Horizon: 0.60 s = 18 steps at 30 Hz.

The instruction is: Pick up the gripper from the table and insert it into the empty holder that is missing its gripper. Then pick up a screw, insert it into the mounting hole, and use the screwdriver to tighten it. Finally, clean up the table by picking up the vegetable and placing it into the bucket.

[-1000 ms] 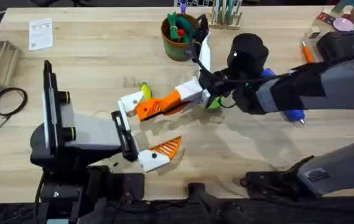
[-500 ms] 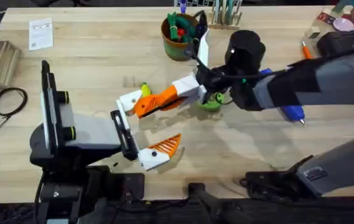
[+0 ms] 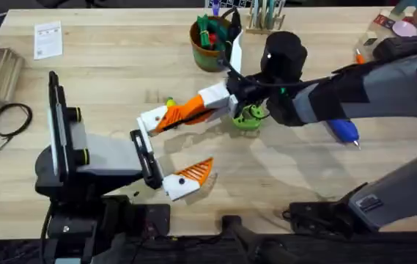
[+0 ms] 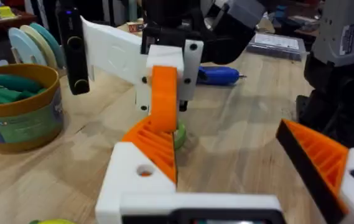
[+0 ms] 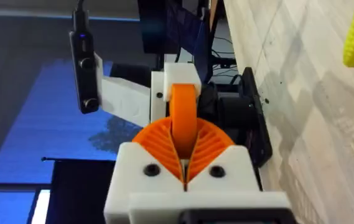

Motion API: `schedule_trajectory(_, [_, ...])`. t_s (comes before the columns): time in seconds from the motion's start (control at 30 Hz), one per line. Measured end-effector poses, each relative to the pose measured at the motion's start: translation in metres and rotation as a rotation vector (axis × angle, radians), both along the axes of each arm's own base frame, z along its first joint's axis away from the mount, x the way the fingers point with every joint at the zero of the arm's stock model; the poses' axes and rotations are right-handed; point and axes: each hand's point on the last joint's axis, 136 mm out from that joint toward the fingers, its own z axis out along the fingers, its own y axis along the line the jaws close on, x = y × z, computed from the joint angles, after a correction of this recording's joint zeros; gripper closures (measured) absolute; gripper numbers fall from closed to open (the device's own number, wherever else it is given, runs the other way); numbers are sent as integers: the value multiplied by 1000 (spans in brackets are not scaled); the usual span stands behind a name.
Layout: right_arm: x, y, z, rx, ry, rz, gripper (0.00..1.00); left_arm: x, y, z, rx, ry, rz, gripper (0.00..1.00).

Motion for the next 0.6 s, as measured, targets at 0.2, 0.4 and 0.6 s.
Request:
schedule_trajectory(0.2, [-1,4,0,0,-3,3,993,1,0,0,1,-2,7,15])
schedule_trajectory(0.4, [3,13,0,5,-10,21,993,5,3,0,3,-4,34,15])
schedule_trajectory(0.6, [2,15,0,6,-11,31,993,6,3,0,4,-5,38,15])
